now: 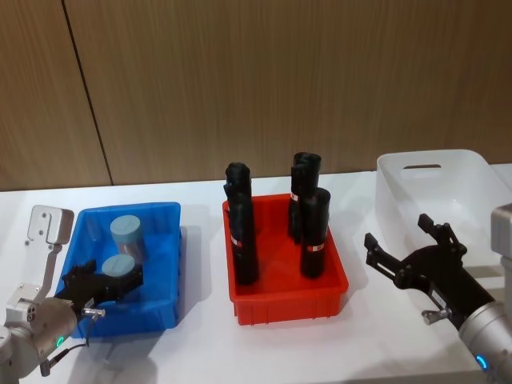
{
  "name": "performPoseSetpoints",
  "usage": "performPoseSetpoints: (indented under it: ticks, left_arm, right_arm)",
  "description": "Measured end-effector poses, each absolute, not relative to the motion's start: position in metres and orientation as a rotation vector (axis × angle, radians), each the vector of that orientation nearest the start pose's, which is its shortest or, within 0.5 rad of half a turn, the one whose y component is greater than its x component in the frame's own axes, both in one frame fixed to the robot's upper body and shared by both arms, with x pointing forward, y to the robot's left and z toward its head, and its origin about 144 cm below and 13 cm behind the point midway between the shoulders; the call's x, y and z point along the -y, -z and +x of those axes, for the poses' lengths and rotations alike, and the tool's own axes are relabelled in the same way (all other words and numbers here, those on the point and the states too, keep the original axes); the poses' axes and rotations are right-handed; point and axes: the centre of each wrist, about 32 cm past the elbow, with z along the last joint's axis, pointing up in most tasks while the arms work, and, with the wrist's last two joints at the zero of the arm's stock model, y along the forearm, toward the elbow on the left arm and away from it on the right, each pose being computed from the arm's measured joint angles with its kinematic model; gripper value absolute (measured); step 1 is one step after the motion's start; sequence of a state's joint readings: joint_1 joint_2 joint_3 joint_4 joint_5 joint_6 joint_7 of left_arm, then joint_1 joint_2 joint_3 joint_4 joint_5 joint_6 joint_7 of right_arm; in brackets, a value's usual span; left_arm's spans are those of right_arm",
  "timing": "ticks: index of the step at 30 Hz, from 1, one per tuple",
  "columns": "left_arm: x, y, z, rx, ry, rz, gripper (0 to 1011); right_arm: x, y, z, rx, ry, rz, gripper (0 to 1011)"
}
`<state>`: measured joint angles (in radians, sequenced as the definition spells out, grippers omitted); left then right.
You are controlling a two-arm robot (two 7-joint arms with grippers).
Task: Pick the cotton swabs from the blue box and place them into the white box.
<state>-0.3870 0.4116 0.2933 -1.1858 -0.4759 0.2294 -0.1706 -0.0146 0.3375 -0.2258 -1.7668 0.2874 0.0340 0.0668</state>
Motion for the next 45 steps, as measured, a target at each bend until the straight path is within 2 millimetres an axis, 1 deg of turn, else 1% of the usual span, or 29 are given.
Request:
performPoseSetpoints:
  ticks: [6, 7, 8, 12, 13, 15, 16, 17, 19, 20, 29, 34, 35, 36, 42, 45]
  left_arm:
    - [-0.316, -1.158, 0.560, -0.237, -1.287, 0.244, 1000]
    - [-0.316, -1.157, 0.561, -0.236, -1.285, 0.245, 978]
    - [-0.316, -1.157, 0.562, -0.236, -1.284, 0.246, 978]
    - [-0.316, -1.155, 0.564, -0.233, -1.277, 0.248, 902]
    - [-0.316, -1.154, 0.565, -0.233, -1.275, 0.249, 856]
    - [-0.316, -1.154, 0.566, -0.231, -1.272, 0.250, 815]
    - [-0.316, -1.154, 0.567, -0.229, -1.271, 0.251, 760]
    - [-0.316, -1.154, 0.567, -0.228, -1.269, 0.252, 760]
    - [-0.316, -1.154, 0.568, -0.224, -1.267, 0.253, 686]
    - [-0.315, -1.154, 0.569, -0.220, -1.264, 0.255, 668]
    - [-0.313, -1.160, 0.569, -0.186, -1.248, 0.256, 663]
    - [-0.310, -1.170, 0.567, -0.141, -1.234, 0.252, 663]
    - [-0.308, -1.175, 0.566, -0.124, -1.228, 0.247, 663]
    - [-0.308, -1.175, 0.566, -0.124, -1.228, 0.247, 663]
    - [-0.304, -1.198, 0.561, -0.054, -1.190, 0.220, 663]
    - [-0.300, -1.214, 0.558, -0.015, -1.155, 0.197, 663]
  right_arm:
    - [0.237, -1.189, 0.443, 0.075, 1.229, 0.026, 1002]
    - [0.237, -1.189, 0.443, 0.075, 1.230, 0.026, 1002]
    - [0.237, -1.189, 0.443, 0.075, 1.229, 0.026, 1002]
    - [0.237, -1.189, 0.443, 0.075, 1.229, 0.026, 1002]
    - [0.237, -1.189, 0.443, 0.075, 1.229, 0.026, 1002]
    - [0.237, -1.189, 0.443, 0.075, 1.229, 0.026, 1002]
    - [0.237, -1.189, 0.443, 0.075, 1.230, 0.026, 1002]
    - [0.237, -1.189, 0.443, 0.075, 1.230, 0.026, 1002]
    - [0.237, -1.189, 0.443, 0.075, 1.229, 0.026, 1002]
    - [0.237, -1.189, 0.443, 0.075, 1.229, 0.026, 1002]
    - [0.237, -1.189, 0.443, 0.075, 1.229, 0.026, 1002]
    - [0.237, -1.189, 0.443, 0.075, 1.229, 0.026, 1002]
    - [0.237, -1.189, 0.443, 0.075, 1.229, 0.026, 1002]
    - [0.237, -1.189, 0.443, 0.075, 1.229, 0.026, 1002]
    - [0.237, -1.189, 0.443, 0.075, 1.229, 0.026, 1002]
    - [0.237, -1.189, 0.443, 0.075, 1.229, 0.026, 1002]
